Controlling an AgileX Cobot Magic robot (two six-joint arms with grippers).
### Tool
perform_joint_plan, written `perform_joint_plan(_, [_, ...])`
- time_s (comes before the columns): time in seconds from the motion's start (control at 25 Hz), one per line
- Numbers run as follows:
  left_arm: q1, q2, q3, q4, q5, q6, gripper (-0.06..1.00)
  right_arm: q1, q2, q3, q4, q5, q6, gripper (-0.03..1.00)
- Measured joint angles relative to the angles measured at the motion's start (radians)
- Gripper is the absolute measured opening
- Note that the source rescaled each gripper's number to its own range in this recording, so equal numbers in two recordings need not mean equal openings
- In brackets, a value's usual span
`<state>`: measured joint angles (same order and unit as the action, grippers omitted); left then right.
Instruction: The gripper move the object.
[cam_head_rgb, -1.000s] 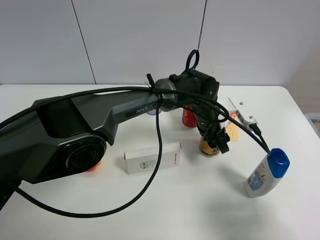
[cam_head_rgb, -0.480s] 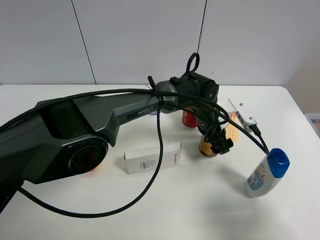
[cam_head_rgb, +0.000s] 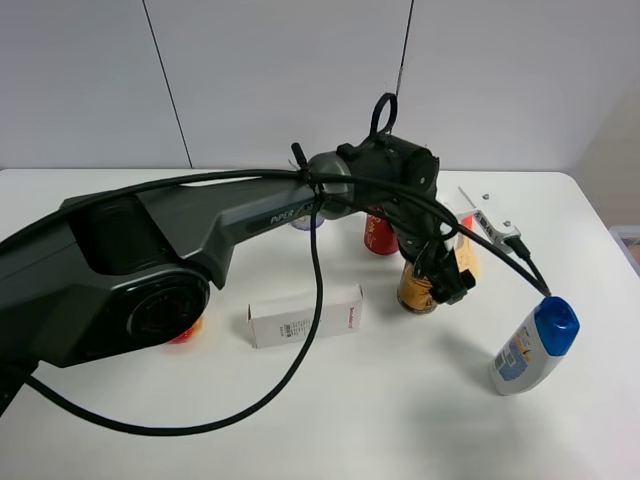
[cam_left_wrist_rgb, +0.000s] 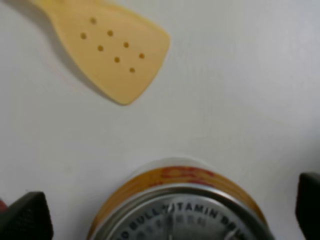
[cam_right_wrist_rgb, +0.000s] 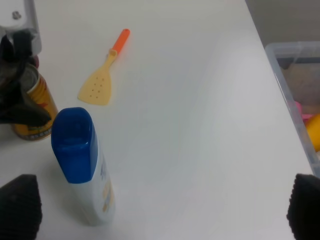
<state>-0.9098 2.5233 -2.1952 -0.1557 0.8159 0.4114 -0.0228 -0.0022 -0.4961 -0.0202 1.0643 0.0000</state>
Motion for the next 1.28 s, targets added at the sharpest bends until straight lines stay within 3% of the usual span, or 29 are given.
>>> perform_joint_plan(0.4, [0.000,-0.141,0.000,0.004,0.004,-0.067,1.00,0.000,0.000,0.000,0.000,0.000,0.000,1.00])
perform_joint_plan(0.64, [0.040,-0.280,-0.002,0.089,0.034,-0.130,1.00,0.000,0.000,0.000,0.000,0.000,0.000,1.00])
perform_joint_plan(0.8, [0.150,-0.347,-0.006,0.166,0.095,-0.144,1.00,0.000,0.000,0.000,0.000,0.000,0.000,1.00])
perform_joint_plan(1.04, [0.399,-0.459,-0.006,0.227,0.254,-0.181,1.00,0.000,0.000,0.000,0.000,0.000,0.000,1.00])
perform_joint_plan(1.28, [0.641,-0.553,-0.006,0.275,0.292,-0.189,1.00,0.000,0.000,0.000,0.000,0.000,0.000,1.00])
